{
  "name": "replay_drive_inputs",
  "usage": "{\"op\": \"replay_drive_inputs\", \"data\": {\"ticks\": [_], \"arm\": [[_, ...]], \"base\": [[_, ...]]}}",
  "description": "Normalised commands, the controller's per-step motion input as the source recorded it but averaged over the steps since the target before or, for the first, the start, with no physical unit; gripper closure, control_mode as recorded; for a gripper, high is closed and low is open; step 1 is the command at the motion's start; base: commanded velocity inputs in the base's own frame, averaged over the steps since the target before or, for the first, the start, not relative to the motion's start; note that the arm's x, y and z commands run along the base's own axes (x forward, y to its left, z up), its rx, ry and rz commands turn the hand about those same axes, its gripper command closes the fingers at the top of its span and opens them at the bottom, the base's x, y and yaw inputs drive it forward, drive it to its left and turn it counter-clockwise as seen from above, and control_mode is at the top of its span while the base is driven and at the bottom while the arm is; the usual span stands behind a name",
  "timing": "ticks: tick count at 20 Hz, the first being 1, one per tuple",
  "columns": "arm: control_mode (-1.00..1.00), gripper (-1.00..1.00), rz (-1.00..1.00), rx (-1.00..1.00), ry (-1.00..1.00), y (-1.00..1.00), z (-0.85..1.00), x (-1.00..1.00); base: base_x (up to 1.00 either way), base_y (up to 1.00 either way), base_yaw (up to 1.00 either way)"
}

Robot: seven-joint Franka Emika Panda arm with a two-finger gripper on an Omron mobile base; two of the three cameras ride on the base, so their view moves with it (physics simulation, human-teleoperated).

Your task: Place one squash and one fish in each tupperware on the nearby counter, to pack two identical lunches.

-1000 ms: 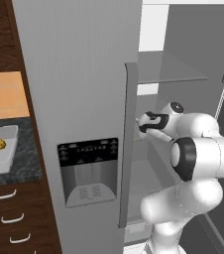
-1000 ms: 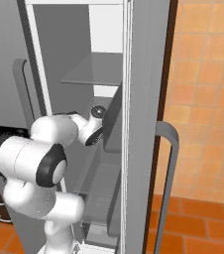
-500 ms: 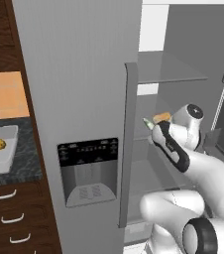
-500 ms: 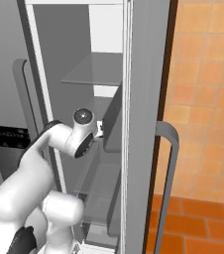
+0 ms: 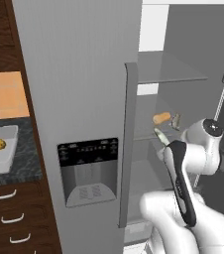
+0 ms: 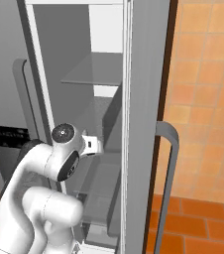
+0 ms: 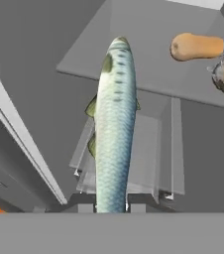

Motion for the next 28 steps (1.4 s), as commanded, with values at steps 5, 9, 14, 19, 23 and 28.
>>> {"op": "replay_drive_inputs", "data": {"ticks": [5, 9, 14, 19, 23, 28], "arm": [[1.0, 1.0, 0.0, 0.0, 0.0, 0.0, 0.0, 0.0], [1.0, 1.0, 0.0, 0.0, 0.0, 0.0, 0.0, 0.0], [1.0, 1.0, 0.0, 0.0, 0.0, 0.0, 0.0, 0.0], [1.0, 1.0, 0.0, 0.0, 0.0, 0.0, 0.0, 0.0], [1.0, 1.0, 0.0, 0.0, 0.0, 0.0, 0.0, 0.0], [1.0, 1.0, 0.0, 0.0, 0.0, 0.0, 0.0, 0.0]], "base": [[-1.0, 0.52, 0.0], [-0.56, 1.0, 0.08], [0.3, 1.0, 0.02], [0.67, 1.0, 0.0], [0.71, 1.0, 0.0], [0.82, 1.0, -0.06]]}}
